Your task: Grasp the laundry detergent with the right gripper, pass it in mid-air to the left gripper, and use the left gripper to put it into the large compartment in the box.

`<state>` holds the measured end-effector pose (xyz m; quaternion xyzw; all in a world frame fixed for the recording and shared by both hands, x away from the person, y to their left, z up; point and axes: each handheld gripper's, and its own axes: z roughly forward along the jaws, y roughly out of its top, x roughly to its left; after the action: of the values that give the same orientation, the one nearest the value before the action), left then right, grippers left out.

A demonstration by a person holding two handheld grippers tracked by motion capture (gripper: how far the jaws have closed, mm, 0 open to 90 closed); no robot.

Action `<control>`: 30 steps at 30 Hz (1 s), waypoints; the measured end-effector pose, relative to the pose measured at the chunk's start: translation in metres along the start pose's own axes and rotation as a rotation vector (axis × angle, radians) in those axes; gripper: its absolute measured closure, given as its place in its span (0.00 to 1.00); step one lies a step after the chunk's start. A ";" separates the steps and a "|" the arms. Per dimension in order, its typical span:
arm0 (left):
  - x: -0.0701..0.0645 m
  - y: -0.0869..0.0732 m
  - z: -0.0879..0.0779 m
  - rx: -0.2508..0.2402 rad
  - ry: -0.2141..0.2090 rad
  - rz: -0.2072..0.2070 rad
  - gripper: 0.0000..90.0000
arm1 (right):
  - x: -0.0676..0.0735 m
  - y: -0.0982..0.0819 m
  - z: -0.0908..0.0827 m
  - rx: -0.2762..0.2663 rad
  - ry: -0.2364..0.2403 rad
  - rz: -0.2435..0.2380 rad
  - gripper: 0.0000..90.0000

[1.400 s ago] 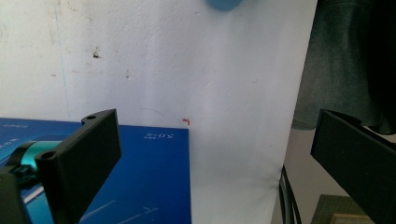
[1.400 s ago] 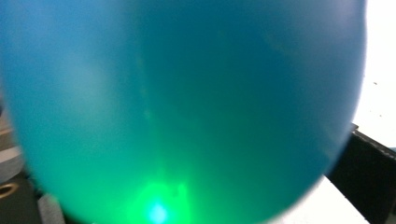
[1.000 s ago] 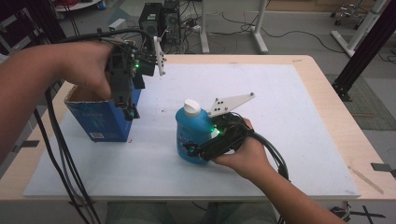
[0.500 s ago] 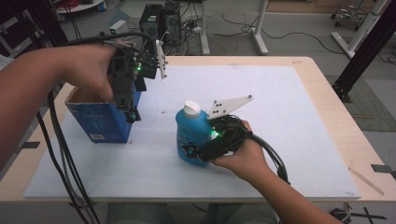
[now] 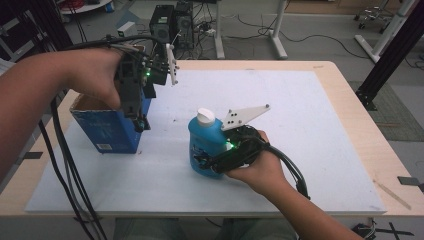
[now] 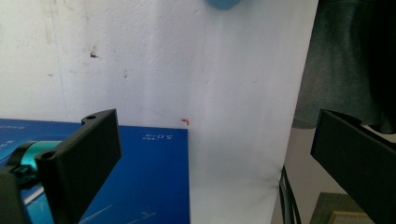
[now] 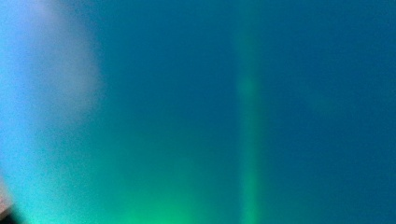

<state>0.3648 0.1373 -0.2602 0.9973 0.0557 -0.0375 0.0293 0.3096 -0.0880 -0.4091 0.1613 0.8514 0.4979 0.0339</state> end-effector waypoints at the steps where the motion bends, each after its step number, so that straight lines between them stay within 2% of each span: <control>1: 0.000 0.000 0.000 -0.001 0.000 0.001 0.02 | 0.000 0.000 0.000 0.000 0.000 0.000 0.31; 4: 0.001 -0.001 0.001 0.001 -0.001 0.000 0.02 | 0.000 0.000 0.000 -0.003 0.001 0.001 0.32; 6: 0.001 -0.001 0.001 0.004 -0.001 0.000 0.02 | 0.000 0.000 0.000 -0.004 -0.001 -0.002 0.36; 19: 0.001 0.000 0.001 0.007 -0.003 0.001 0.02 | 0.000 0.000 0.000 -0.017 -0.001 -0.010 0.41; 25: 0.001 0.001 0.001 0.009 -0.002 0.001 0.02 | 0.000 -0.001 0.000 -0.021 0.003 -0.024 0.46; 30: 0.001 0.001 0.001 0.012 -0.001 0.000 0.02 | 0.002 -0.001 -0.001 -0.028 -0.014 -0.045 0.50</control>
<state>0.3654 0.1360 -0.2609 0.9975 0.0555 -0.0382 0.0235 0.3077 -0.0885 -0.4096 0.1449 0.8475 0.5079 0.0533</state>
